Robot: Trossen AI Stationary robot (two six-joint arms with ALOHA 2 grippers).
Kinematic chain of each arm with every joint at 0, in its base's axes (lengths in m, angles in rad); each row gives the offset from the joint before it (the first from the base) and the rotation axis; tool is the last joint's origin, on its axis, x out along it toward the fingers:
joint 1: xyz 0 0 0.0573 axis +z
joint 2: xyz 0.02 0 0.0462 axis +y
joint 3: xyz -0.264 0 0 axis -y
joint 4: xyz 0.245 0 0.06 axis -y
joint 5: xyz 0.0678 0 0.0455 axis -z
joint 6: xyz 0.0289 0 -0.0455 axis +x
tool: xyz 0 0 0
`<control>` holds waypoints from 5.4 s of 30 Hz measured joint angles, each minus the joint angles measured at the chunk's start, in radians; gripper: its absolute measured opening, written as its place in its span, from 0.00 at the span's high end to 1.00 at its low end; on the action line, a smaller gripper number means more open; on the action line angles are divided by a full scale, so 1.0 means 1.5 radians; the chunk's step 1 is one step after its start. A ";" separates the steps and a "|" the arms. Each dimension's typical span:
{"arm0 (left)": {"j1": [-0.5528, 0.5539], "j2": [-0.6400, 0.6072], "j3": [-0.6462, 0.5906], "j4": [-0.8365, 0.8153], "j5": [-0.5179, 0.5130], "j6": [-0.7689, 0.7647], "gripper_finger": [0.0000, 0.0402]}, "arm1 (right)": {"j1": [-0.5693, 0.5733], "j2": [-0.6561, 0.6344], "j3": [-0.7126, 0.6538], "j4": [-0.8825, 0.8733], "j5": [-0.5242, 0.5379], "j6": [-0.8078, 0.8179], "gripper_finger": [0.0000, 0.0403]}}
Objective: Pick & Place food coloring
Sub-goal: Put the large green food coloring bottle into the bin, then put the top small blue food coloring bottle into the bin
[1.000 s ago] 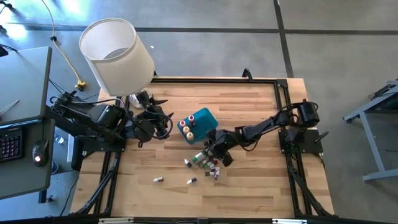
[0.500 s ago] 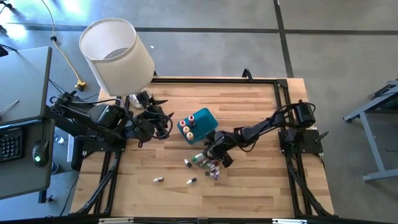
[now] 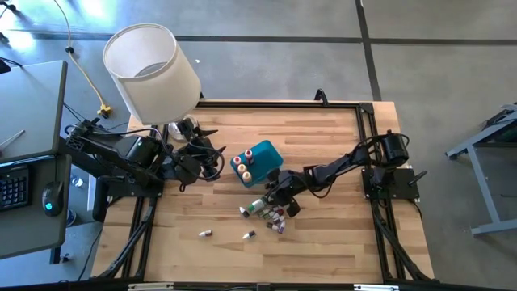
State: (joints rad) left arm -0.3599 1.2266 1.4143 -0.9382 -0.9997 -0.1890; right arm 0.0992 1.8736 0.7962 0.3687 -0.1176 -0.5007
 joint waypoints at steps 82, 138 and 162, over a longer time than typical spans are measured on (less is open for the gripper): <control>0.000 0.001 0.000 -0.004 -0.007 0.003 0.39 | 0.052 -0.017 0.188 -0.203 0.473 -0.969 0.58; 0.000 0.001 -0.048 0.002 0.073 -0.090 0.39 | 0.085 -0.040 0.012 -0.124 0.075 0.209 0.66; 0.000 0.001 -0.048 0.001 0.066 -0.086 0.39 | 0.010 -0.199 0.068 -0.212 0.252 0.036 0.83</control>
State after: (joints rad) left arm -0.3599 1.2285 1.3426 -0.9375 -0.9005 -0.3180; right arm 0.1144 1.5746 0.8984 0.0504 0.2596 -0.4472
